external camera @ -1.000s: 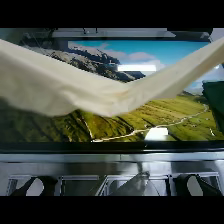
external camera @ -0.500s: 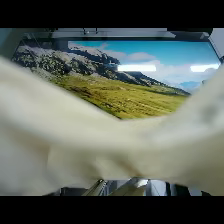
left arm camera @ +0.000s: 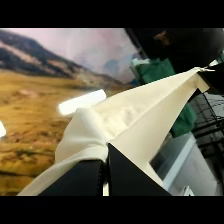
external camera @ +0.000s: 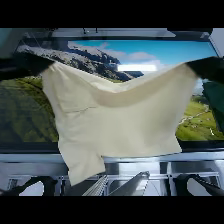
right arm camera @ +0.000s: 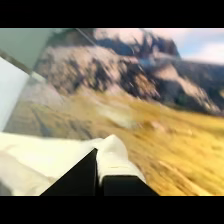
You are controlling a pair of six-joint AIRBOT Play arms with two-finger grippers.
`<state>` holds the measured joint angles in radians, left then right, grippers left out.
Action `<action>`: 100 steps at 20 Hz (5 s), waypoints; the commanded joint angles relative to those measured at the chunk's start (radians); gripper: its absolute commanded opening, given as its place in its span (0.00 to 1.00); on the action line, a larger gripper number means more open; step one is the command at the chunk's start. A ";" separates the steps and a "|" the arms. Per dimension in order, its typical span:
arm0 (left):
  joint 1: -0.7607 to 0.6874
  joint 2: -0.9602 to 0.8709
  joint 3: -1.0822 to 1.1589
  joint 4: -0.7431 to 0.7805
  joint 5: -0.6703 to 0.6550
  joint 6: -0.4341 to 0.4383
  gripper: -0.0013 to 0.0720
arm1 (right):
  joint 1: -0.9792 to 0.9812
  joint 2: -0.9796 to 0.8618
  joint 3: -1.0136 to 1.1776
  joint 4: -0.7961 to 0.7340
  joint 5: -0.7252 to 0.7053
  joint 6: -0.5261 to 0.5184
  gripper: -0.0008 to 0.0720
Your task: Fold the shirts.
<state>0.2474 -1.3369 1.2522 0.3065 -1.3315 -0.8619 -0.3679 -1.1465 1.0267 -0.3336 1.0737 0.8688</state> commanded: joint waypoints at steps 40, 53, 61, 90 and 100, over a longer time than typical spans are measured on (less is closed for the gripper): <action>-0.011 -0.573 0.143 0.357 0.061 -0.132 0.04 | -0.048 -0.791 0.373 -0.185 0.165 -0.083 0.03; 0.064 -0.572 0.249 0.352 -0.182 -0.210 0.43 | -0.113 -0.757 0.375 -0.294 0.247 -0.002 0.51; 0.140 -0.395 0.038 0.446 -0.307 -0.315 0.30 | -0.262 -0.588 0.232 -0.378 0.552 0.101 0.34; 0.297 0.113 -0.918 0.539 0.053 -0.282 0.34 | -0.153 -0.282 -0.390 -0.534 0.134 0.058 0.79; 0.297 -0.082 -0.853 0.327 0.079 -0.096 0.34 | -0.153 -0.282 -0.390 -0.533 0.138 0.059 0.79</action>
<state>0.5442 -1.4040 0.3859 0.6743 -1.2884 -0.9947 -0.5209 -1.4296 0.6357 -0.8700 1.3323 0.9276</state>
